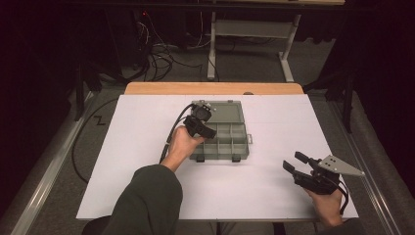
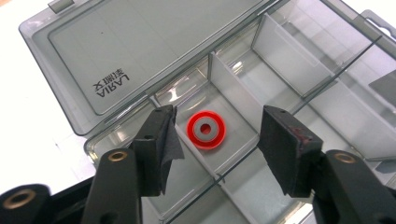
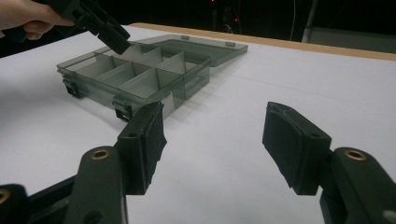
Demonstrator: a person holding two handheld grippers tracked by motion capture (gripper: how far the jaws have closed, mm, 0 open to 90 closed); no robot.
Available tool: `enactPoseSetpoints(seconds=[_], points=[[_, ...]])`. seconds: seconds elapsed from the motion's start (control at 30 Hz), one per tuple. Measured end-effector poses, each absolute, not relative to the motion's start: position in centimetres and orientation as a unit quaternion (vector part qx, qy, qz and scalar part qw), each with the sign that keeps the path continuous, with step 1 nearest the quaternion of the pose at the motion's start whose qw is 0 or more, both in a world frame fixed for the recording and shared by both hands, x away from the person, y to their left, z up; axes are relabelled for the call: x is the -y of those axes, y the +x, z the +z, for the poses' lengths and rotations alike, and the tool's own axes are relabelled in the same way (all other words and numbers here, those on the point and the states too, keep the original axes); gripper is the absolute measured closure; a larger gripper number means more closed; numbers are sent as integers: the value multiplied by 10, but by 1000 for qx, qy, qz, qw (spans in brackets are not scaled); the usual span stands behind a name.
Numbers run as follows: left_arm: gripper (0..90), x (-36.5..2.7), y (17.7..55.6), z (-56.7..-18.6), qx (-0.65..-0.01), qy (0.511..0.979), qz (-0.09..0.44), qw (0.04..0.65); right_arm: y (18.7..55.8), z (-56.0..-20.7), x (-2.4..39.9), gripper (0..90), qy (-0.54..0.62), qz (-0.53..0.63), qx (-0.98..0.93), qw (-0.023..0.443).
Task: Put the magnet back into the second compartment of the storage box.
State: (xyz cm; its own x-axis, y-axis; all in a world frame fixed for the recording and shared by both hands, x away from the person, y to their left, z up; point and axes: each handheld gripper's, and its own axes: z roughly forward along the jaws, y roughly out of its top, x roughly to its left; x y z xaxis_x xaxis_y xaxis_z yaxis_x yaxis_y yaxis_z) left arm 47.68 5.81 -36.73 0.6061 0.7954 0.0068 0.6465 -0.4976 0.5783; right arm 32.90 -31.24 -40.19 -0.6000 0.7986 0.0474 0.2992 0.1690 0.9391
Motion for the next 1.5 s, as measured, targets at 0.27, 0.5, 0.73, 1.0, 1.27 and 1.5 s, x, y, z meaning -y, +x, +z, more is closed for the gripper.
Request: enactPoseSetpoints(seconds=[0.27,0.5,0.73,1.0,1.27,1.5], points=[[399,-57,473,-365,-414,856,145,273,329,-402,313,405,379,523,-725,238],[389,-57,470,-363,-411,856,146,276,328,-402,313,405,379,522,-725,240],[388,-60,470,-361,-415,854,146,277,327,-402,317,405,385,522,-722,242],[389,-64,467,-358,-411,856,148,277,326,-402,319,406,392,521,-718,244],[403,-72,461,-356,-414,851,155,284,323,-402,318,408,388,522,-717,250],[402,-77,455,-350,-413,848,160,291,324,-402,317,409,388,521,-718,250]])
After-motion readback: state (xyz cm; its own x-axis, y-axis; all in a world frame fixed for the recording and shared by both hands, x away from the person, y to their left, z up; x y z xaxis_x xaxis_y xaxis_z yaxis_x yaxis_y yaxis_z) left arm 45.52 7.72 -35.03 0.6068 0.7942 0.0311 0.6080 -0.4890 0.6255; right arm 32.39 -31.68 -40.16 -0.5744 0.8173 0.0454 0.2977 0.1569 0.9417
